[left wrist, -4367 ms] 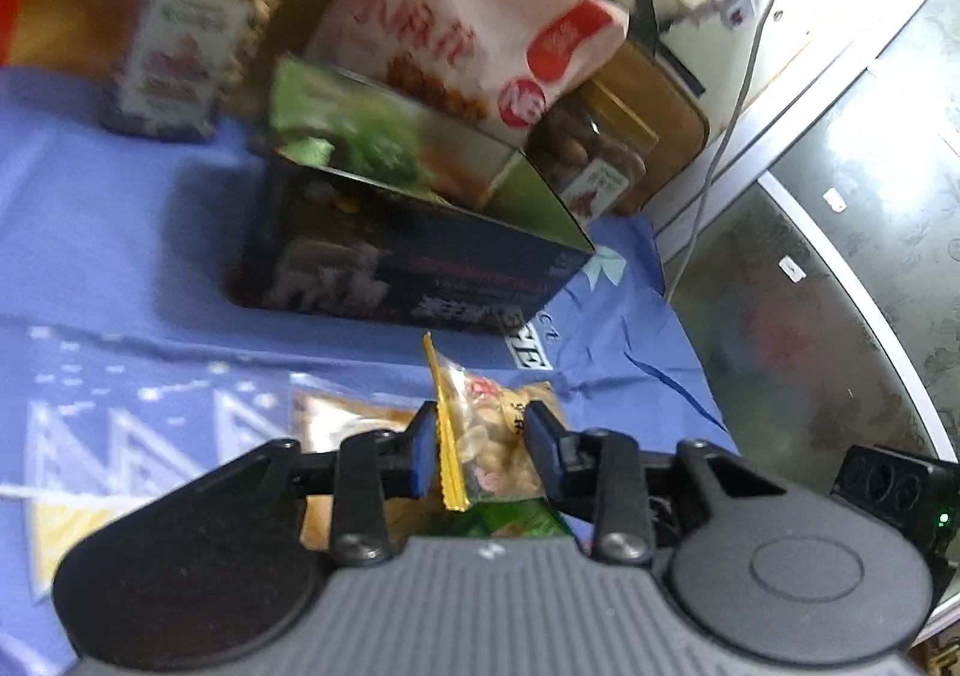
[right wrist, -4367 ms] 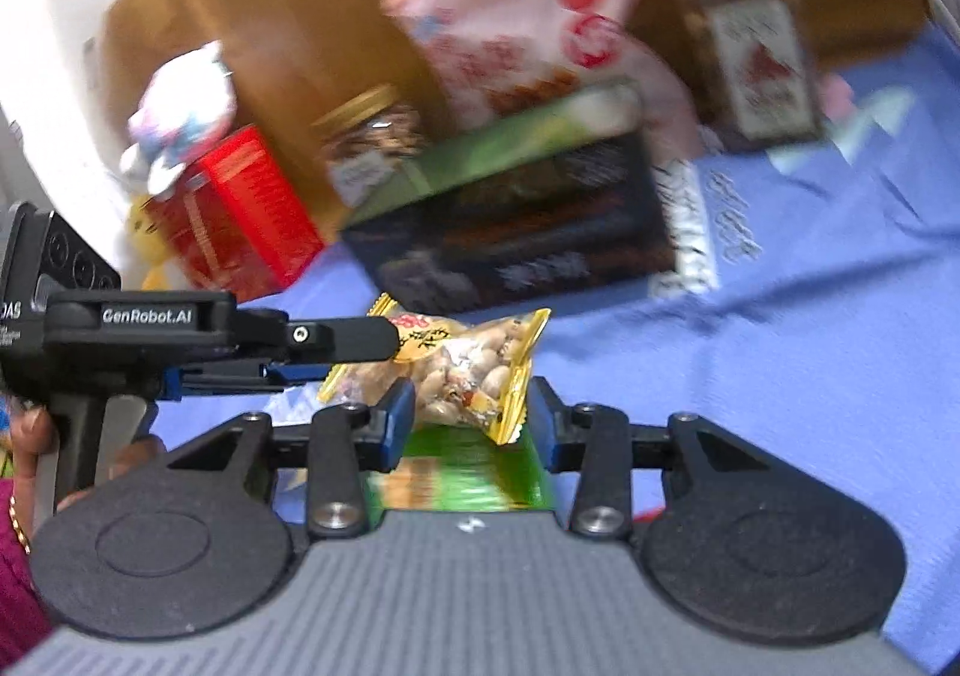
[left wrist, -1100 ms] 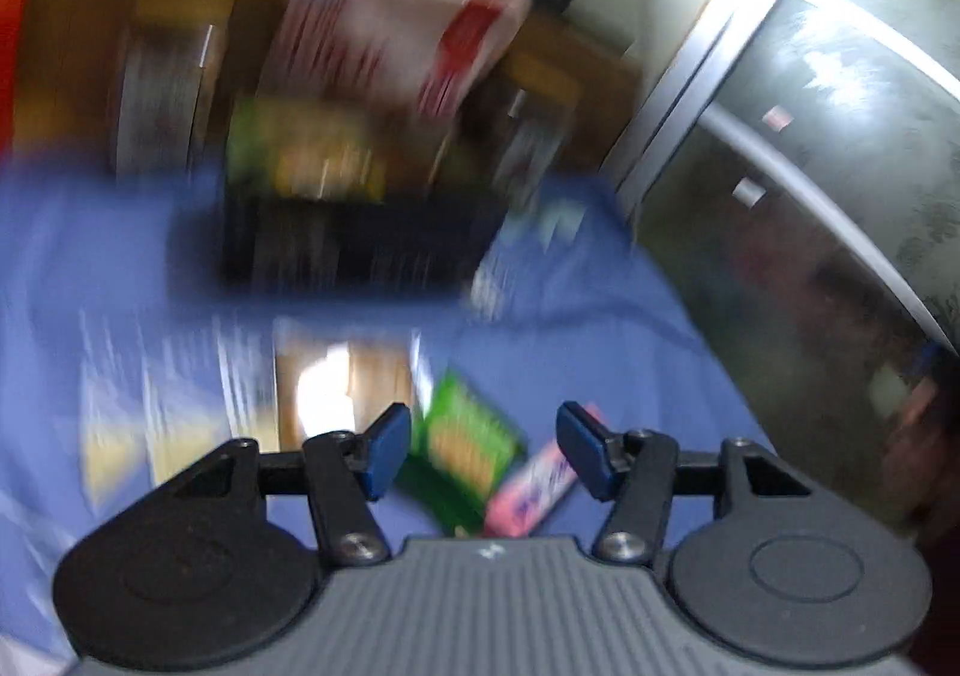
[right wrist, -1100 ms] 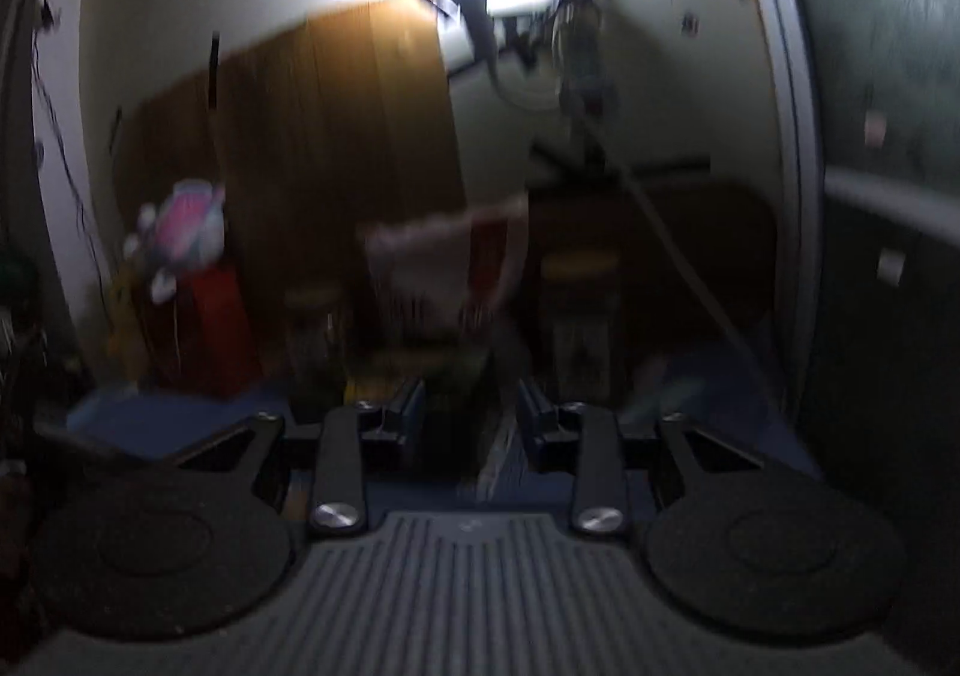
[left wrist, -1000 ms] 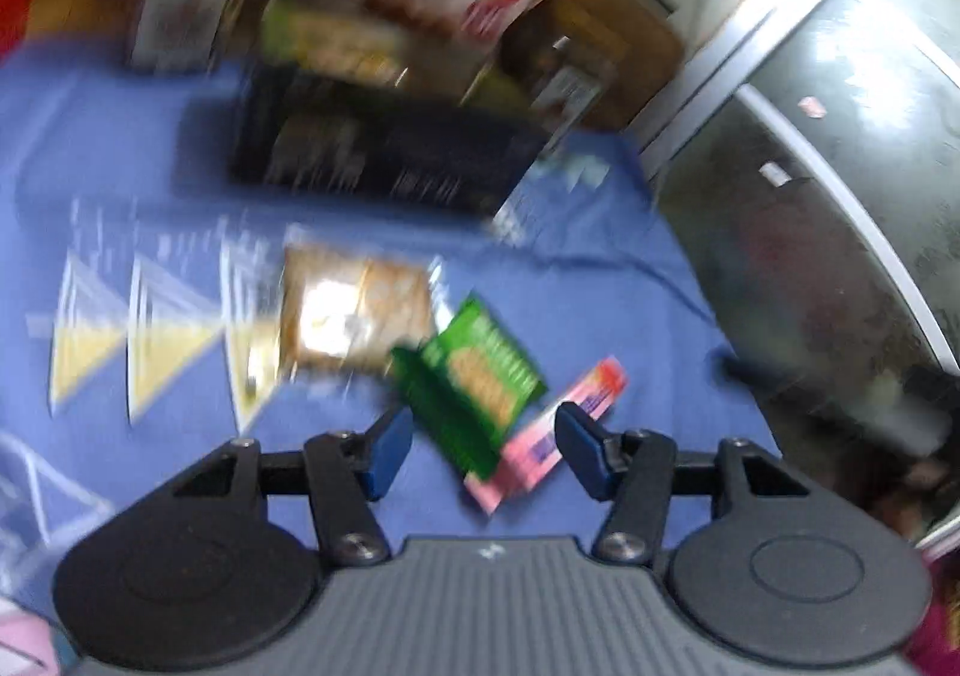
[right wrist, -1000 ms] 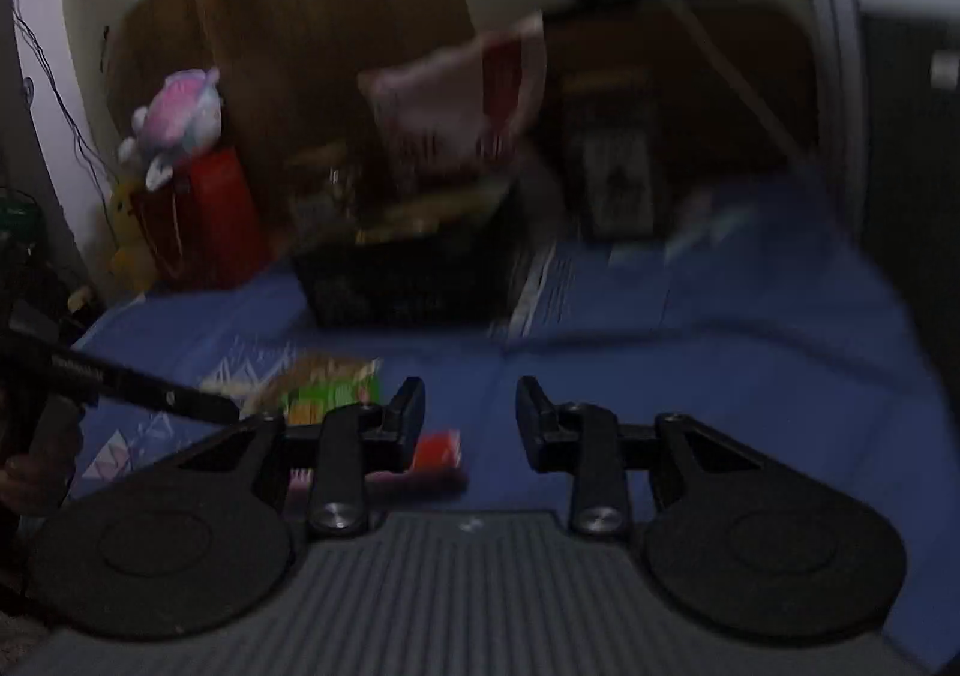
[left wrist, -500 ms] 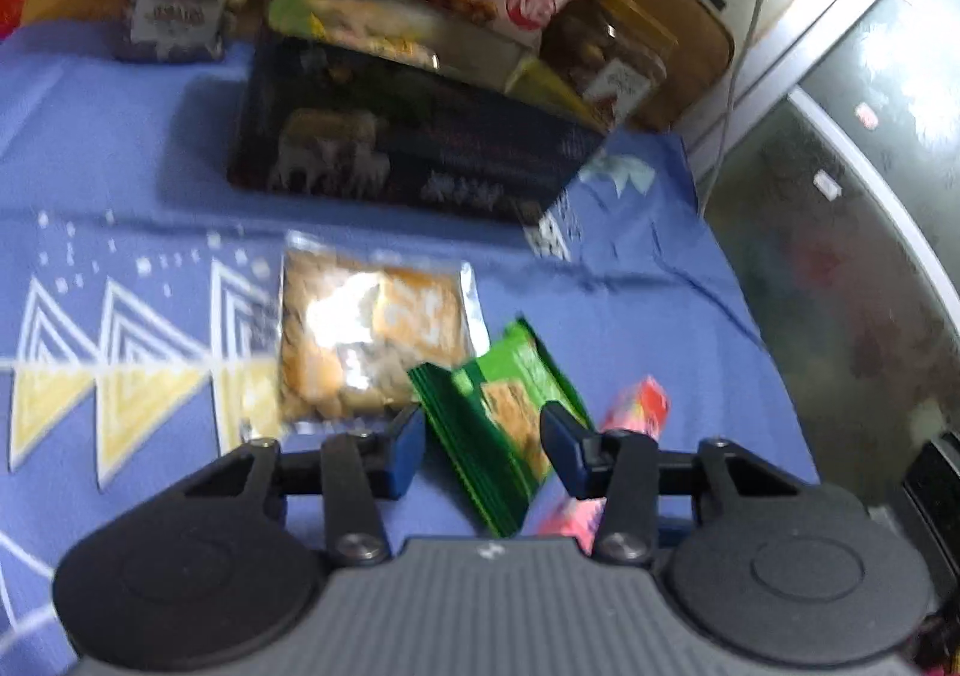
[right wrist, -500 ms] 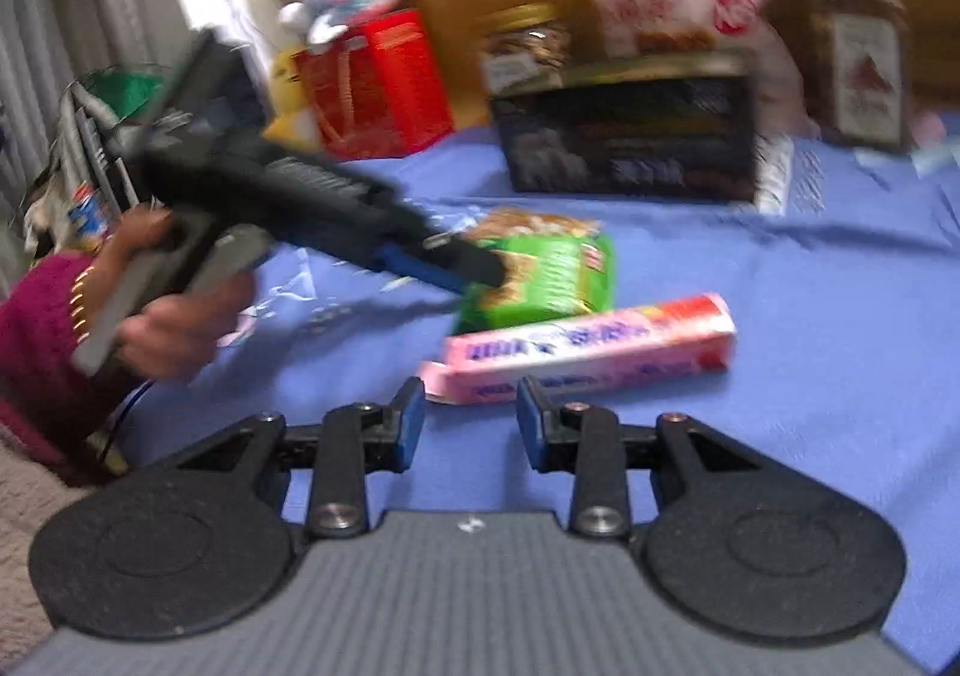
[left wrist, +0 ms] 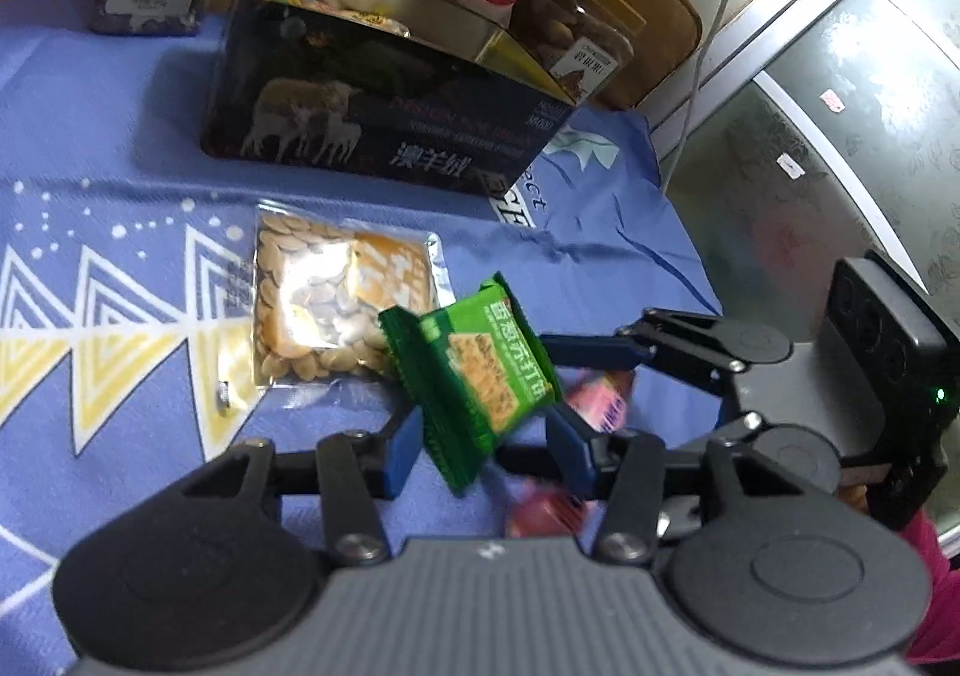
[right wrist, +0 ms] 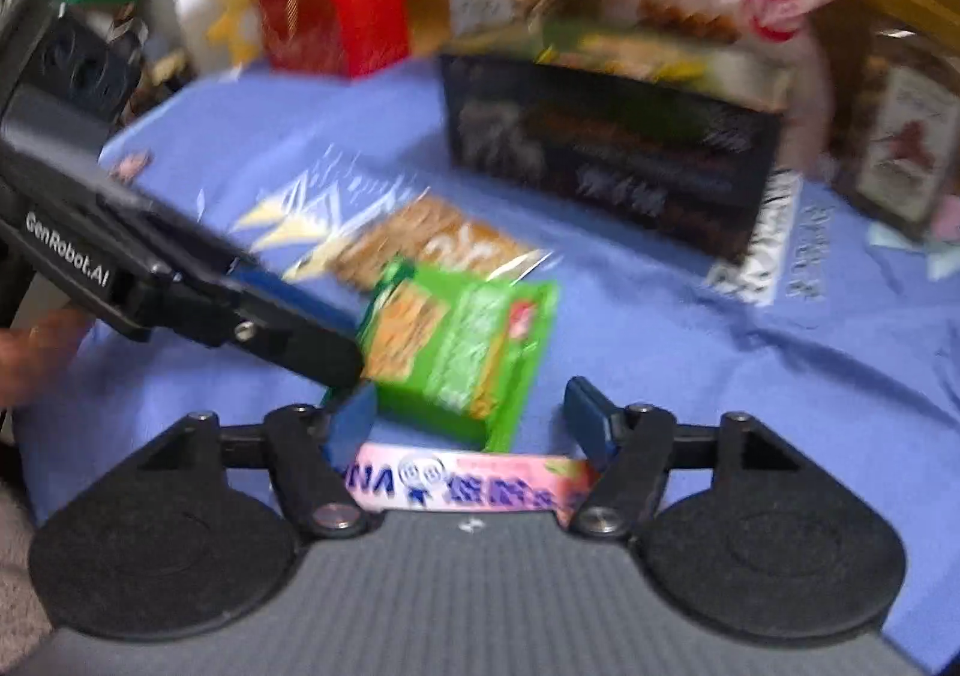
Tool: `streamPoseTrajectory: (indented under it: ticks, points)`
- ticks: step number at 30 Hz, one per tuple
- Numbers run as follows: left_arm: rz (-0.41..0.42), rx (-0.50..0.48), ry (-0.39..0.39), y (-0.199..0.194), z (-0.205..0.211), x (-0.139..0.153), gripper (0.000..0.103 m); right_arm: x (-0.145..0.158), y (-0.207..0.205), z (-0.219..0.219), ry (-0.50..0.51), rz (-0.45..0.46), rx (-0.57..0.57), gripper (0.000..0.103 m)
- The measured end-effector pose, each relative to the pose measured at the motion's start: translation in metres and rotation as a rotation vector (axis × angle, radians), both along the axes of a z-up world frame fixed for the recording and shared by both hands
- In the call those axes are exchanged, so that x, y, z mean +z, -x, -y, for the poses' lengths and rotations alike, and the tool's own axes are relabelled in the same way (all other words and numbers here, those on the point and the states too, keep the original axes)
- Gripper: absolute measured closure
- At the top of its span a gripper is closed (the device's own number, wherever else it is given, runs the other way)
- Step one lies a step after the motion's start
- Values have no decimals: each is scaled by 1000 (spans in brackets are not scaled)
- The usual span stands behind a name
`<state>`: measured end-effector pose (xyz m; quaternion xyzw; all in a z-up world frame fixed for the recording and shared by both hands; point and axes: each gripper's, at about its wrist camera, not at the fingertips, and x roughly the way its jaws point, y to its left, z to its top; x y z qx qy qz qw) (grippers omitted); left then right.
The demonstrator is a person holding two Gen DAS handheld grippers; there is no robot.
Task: Organize snacks
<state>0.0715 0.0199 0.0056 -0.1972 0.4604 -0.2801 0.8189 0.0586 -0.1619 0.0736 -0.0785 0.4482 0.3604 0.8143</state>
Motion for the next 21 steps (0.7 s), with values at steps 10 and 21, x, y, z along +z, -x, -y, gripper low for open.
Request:
streamPoseTrajectory:
  ticks: [10,21]
  points:
    - [28,6,3,4,-8,2,70,-2,33,-11,11,142,-21,65]
    - [194,58,-7,-19,-26,57,70,30,20,-32,-29,382,-71,68]
